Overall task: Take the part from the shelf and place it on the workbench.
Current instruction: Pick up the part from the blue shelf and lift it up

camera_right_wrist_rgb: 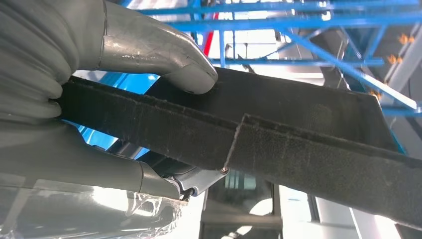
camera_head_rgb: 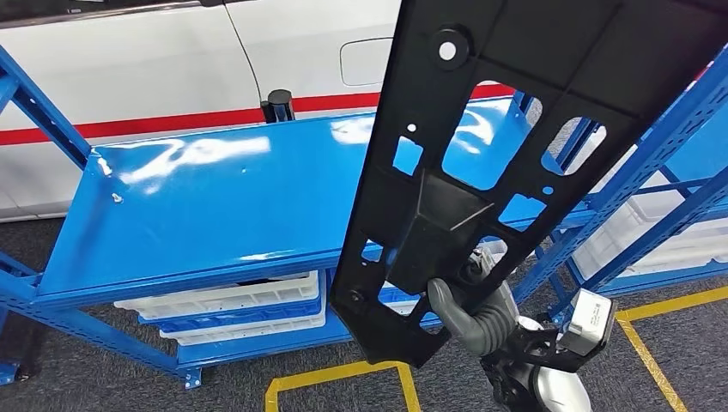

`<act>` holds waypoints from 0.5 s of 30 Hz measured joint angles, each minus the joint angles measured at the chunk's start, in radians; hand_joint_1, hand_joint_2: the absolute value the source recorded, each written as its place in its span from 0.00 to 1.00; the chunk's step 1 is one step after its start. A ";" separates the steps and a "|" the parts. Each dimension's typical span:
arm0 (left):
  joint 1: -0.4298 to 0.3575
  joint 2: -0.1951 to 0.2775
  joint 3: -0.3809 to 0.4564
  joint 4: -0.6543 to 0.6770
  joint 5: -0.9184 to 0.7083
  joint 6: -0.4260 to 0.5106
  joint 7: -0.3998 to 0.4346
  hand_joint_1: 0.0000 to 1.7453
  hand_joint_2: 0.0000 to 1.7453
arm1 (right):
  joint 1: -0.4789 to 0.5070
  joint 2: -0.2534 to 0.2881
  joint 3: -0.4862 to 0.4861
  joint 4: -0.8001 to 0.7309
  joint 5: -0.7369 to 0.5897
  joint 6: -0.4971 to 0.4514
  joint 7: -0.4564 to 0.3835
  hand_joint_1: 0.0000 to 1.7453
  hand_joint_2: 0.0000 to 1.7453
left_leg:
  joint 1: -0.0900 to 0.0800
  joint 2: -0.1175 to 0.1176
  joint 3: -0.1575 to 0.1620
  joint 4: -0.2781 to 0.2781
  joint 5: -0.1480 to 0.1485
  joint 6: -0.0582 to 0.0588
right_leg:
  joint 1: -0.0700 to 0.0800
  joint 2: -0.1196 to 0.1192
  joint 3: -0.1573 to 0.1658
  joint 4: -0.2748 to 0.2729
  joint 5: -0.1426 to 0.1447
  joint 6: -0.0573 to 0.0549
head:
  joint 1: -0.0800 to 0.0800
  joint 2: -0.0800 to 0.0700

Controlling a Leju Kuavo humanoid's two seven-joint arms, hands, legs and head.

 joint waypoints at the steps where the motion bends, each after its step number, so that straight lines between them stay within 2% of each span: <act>1: 0.000 0.000 0.000 0.000 0.000 0.000 0.000 0.00 1.00 | 0.002 0.000 0.001 0.000 0.002 0.004 0.002 1.00 1.00 | 0.000 0.002 -0.005 -0.002 0.007 0.007 | 0.000 0.000 -0.003 0.002 0.002 0.007 | 0.000 0.000; 2: -0.001 -0.001 0.000 0.000 -0.001 0.000 0.000 0.00 1.00 | 0.003 0.000 0.002 -0.001 0.004 0.007 0.002 1.00 1.00 | 0.000 0.004 -0.012 -0.004 0.015 0.015 | 0.000 0.000 -0.011 0.010 -0.005 0.010 | 0.000 0.000; 3: -0.002 -0.001 0.000 0.000 -0.001 0.000 0.000 0.00 1.00 | 0.005 0.000 0.003 -0.001 0.006 0.009 0.003 1.00 1.00 | 0.001 0.007 -0.021 -0.007 0.025 0.025 | 0.000 0.000 -0.025 0.033 -0.027 0.008 | 0.002 0.000; 4: -0.003 -0.001 0.000 0.000 -0.002 0.000 0.000 0.00 1.00 | 0.006 0.000 0.004 -0.001 0.007 0.010 0.004 1.00 1.00 | 0.002 0.009 -0.032 -0.009 0.036 0.033 | 0.001 0.000 -0.044 0.075 -0.062 0.002 | 0.004 0.000; 6: -0.004 0.000 0.000 0.000 -0.004 0.000 0.000 0.00 1.00 | 0.009 0.000 0.006 -0.002 0.011 0.011 0.005 1.00 1.00 | -0.001 0.012 -0.058 -0.007 0.055 0.041 | 0.001 0.000 -0.083 0.200 -0.140 -0.009 | 0.008 0.000; 7: -0.004 0.000 0.000 0.000 -0.005 0.000 0.000 0.00 1.00 | 0.011 0.000 0.008 -0.002 0.012 0.011 0.005 1.00 1.00 | -0.003 0.013 -0.071 -0.007 0.064 0.042 | 0.001 0.000 -0.093 0.252 -0.161 -0.008 | 0.008 0.000; 8: -0.004 0.000 0.000 0.000 -0.006 0.000 0.000 0.00 1.00 | 0.013 0.000 0.009 -0.002 0.013 0.011 0.006 1.00 1.00 | -0.004 0.014 -0.083 -0.006 0.073 0.042 | 0.001 0.000 -0.089 0.278 -0.165 -0.002 | 0.008 0.000; 9: -0.004 0.000 0.000 0.000 -0.007 0.000 0.000 0.00 1.00 | 0.015 0.000 0.010 -0.002 0.014 0.011 0.006 1.00 1.00 | -0.005 0.014 -0.096 -0.004 0.082 0.041 | 0.001 0.000 -0.066 0.266 -0.151 0.007 | 0.008 0.000; 10: -0.004 0.000 0.000 0.000 -0.008 0.000 0.000 0.00 1.00 | 0.015 0.000 0.010 -0.002 0.014 0.011 0.006 1.00 1.00 | -0.006 0.014 -0.107 -0.003 0.090 0.039 | 0.001 0.000 -0.026 0.218 -0.129 0.015 | 0.008 0.000; 11: -0.005 0.000 0.000 0.000 -0.008 0.000 0.000 0.00 1.00 | 0.015 0.000 0.011 -0.002 0.016 0.012 0.006 1.00 1.00 | -0.006 0.014 -0.116 -0.001 0.098 0.037 | 0.002 0.000 0.026 0.146 -0.111 0.018 | 0.008 0.000; 12: -0.005 -0.001 0.000 0.000 -0.009 0.000 0.000 0.00 1.00 | 0.015 0.000 0.012 -0.003 0.019 0.014 0.007 1.00 1.00 | -0.007 0.014 -0.124 0.002 0.105 0.033 | 0.005 0.000 0.081 0.066 -0.104 0.016 | 0.008 0.000; 13: -0.005 -0.001 0.000 0.000 -0.010 0.000 0.000 0.00 1.00 | 0.014 0.000 0.013 -0.005 0.022 0.016 0.007 1.00 1.00 | -0.009 0.014 -0.129 0.003 0.113 0.028 | 0.009 0.000 0.119 0.007 -0.104 0.011 | 0.007 0.000; 14: -0.006 -0.001 0.000 0.000 -0.010 0.000 0.000 0.00 1.00 | 0.014 0.000 0.013 -0.006 0.026 0.019 0.008 1.00 1.00 | -0.010 0.014 -0.132 0.004 0.121 0.022 | 0.013 0.000 0.139 -0.030 -0.109 0.003 | 0.007 0.000; 15: -0.006 -0.001 0.000 0.000 -0.011 -0.001 0.000 0.00 1.00 | 0.014 0.000 0.014 -0.008 0.029 0.021 0.008 1.00 1.00 | -0.010 0.014 -0.134 0.003 0.128 0.017 | 0.017 0.001 0.143 -0.044 -0.111 -0.003 | 0.007 0.000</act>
